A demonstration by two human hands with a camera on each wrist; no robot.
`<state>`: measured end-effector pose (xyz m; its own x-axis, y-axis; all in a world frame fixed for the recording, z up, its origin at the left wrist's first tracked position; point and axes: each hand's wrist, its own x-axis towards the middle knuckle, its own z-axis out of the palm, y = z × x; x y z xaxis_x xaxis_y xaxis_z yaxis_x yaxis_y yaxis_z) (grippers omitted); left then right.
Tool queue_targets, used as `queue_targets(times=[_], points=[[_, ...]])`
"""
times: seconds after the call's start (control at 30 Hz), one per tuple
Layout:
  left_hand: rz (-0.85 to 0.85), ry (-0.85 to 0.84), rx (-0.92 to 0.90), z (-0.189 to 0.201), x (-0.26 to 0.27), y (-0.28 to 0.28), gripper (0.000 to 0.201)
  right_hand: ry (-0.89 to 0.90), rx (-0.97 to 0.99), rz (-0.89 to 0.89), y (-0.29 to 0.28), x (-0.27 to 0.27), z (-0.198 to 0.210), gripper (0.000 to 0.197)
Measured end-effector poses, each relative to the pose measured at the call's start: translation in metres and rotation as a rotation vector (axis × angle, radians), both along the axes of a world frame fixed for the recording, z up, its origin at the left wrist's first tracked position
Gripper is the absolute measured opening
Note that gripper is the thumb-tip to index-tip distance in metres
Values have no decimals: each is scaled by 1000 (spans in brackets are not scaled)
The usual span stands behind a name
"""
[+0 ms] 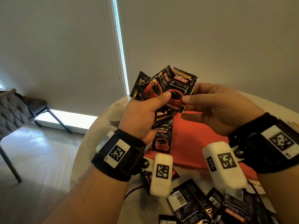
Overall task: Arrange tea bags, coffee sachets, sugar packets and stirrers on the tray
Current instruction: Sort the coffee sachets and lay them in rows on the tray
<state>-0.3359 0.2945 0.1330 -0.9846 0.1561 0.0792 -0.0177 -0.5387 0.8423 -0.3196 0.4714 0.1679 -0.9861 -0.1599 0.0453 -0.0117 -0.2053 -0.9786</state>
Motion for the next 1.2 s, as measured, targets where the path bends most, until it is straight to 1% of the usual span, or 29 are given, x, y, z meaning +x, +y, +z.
queue_targets(times=[0.07,0.13,0.2,0.23,0.27,0.37,0.43,0.5,0.57,0.73,0.9,1.07,1.17,1.2], points=[[35,-2,-5,1,2,1,27,12,13,-34,-3,0,0,34],[77,2,-4,4,3,0,28,-10,0,-90,-5,0,-2,26],[142,6,20,7,2,-4,20,-78,-20,-148,-3,-2,-10,18],[180,13,24,9,1,-7,14,-129,-15,-160,-3,-3,-17,19],[222,22,27,10,-1,-10,12,-187,17,-157,-2,-3,-25,21],[301,44,21,10,-6,-15,21,-367,202,-137,-7,0,-50,19],[300,58,-17,10,-7,-17,21,-452,288,-96,-11,5,-63,13],[290,61,-65,9,-7,-18,16,-492,360,-63,-15,7,-69,10],[291,62,-83,8,-7,-19,15,-494,402,-76,-17,7,-71,11],[301,66,-63,6,-11,-22,23,-502,433,-92,-23,4,-73,19],[292,55,-56,6,-10,-20,22,-537,487,-57,-28,8,-68,15],[288,53,-52,6,-10,-20,18,-513,467,-148,-26,13,-67,26],[288,53,-66,5,-11,-19,23,-498,456,-177,-28,17,-68,20],[286,54,-72,5,-10,-19,22,-495,464,-178,-29,18,-68,19]])
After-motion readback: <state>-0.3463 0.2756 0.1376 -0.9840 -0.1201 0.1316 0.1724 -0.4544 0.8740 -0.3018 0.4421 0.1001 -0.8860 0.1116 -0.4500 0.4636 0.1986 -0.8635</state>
